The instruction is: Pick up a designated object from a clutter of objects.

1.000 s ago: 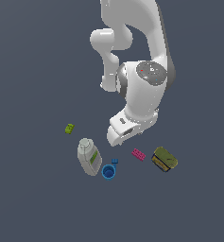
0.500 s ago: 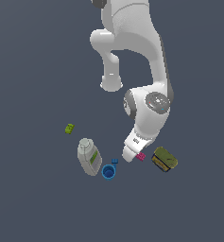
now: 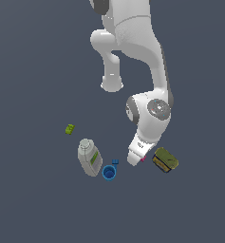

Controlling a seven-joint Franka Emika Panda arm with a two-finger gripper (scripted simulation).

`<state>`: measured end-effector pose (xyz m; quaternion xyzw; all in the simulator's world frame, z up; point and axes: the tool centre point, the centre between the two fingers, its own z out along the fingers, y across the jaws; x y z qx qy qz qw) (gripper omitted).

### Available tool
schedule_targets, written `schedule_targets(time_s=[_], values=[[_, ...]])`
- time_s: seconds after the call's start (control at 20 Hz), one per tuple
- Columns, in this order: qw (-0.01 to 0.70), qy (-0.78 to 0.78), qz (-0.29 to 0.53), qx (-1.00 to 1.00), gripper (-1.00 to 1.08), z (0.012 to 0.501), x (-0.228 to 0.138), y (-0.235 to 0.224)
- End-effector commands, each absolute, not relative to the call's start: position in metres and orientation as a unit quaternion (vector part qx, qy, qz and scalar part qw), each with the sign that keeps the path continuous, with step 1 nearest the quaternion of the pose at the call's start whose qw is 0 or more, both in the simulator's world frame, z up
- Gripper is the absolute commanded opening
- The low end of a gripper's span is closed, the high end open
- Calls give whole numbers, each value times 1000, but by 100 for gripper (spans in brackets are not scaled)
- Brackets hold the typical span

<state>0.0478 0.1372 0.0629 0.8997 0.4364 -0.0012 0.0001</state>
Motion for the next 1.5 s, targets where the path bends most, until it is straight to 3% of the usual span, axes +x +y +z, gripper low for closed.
schedule_targets(time_s=[0.0,0.8,0.85,1.45], values=[[0,436,-1,900,100,62,48,137],[0,439,0,899,100,12,48,138],[0,439,0,899,-100,12,48,138],[0,439,0,899,-100,13,48,138]])
